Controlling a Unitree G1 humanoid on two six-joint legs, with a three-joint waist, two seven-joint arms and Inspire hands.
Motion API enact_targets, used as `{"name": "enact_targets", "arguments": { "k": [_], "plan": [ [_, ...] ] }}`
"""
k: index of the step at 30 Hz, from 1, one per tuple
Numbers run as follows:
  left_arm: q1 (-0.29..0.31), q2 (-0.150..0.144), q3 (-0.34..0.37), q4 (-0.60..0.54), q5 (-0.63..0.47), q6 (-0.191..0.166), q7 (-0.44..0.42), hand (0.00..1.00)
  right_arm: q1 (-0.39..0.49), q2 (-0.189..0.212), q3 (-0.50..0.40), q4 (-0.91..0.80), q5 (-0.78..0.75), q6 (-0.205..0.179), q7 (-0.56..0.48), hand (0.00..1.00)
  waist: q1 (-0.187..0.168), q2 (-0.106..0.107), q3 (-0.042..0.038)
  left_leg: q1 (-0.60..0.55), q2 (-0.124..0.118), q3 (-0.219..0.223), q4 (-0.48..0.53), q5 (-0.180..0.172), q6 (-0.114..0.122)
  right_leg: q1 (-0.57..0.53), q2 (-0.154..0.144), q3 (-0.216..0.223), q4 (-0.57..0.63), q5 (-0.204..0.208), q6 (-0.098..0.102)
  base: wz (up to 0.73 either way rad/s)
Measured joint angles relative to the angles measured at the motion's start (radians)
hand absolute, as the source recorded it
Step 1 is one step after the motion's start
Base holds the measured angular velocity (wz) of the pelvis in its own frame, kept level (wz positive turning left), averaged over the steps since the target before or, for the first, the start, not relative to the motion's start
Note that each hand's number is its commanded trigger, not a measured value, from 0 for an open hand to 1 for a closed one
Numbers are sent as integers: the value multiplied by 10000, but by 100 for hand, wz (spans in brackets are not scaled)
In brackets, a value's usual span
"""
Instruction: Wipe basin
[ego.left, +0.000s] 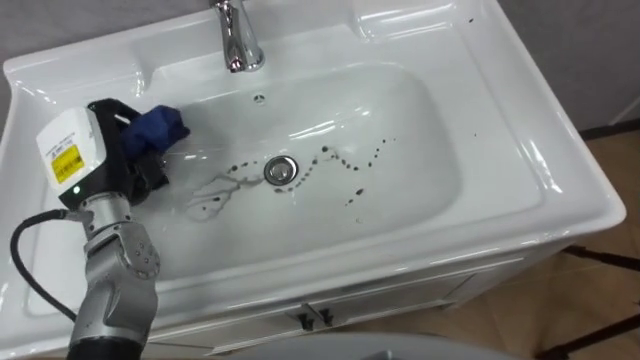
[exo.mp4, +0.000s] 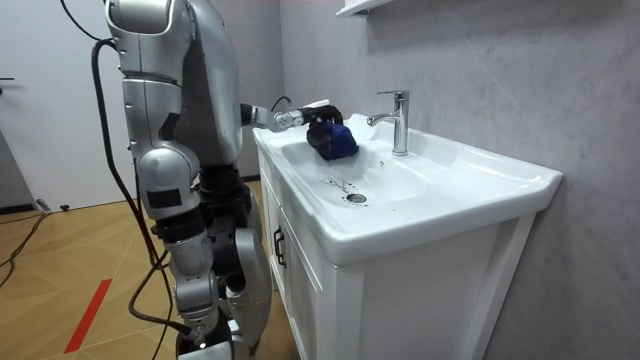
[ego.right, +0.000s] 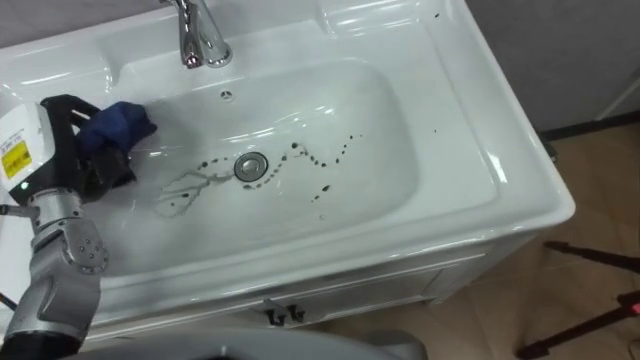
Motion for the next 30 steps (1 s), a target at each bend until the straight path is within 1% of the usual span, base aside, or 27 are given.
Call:
{"name": "enact_targets", "arguments": {
  "k": [2,7,10,12,16,17,22,26,30],
  "plan": [
    [3,-1,-12,-1,33,54,-29,100,-2,-3,0,-9,-18,-5,-36,0,4,4,-2,-3,3,7,0,0,0,14,0,-20,3,0,0,0],
    [4,-1,-43,0,639,137,-235,100,-74,-35,0,-48,-127,-10,-128,0,-31,14,-8,-6,5,40,-1,0,0,7,-10,-59,11,0,0,1],
    [7,1,-224,312,648,247,-282,100,-135,-48,28,-47,-122,2,-111,0,-42,13,-7,14,8,96,-1,0,0,3,-11,-38,10,0,0,0],
    [7,1,-455,503,647,339,-465,100,-163,-44,118,-48,-120,0,-96,0,-68,22,-13,15,8,96,0,0,0,-14,-10,-35,7,0,0,0],
    [8,1,-784,842,646,351,-604,100,-166,-60,304,-47,-103,1,-110,0,-55,-2,2,36,8,136,-4,0,0,-4,-5,26,12,0,0,-4],
    [8,1,-848,1004,646,348,-677,100,-169,-58,305,-68,-101,-1,-106,0,-69,10,-5,33,8,139,-7,0,0,4,-5,38,13,0,0,-5],
    [-1,4,-880,1259,694,452,-879,100,-136,-64,300,-190,-130,29,-95,0,-77,4,-1,17,9,198,-6,0,0,-43,2,80,-1,0,0,-1],
    [-28,4,-893,1717,1172,475,-1223,100,-166,-64,296,-167,-168,116,-106,0,-106,-5,-1,-1,8,203,-9,-1,1,-74,3,104,9,0,0,-2],
    [-49,4,-937,1756,1763,494,-1705,100,-162,-62,294,-243,-171,122,-112,0,-163,-15,-2,-59,11,241,-7,-2,1,-142,-3,85,29,0,0,0]
  ]
}}
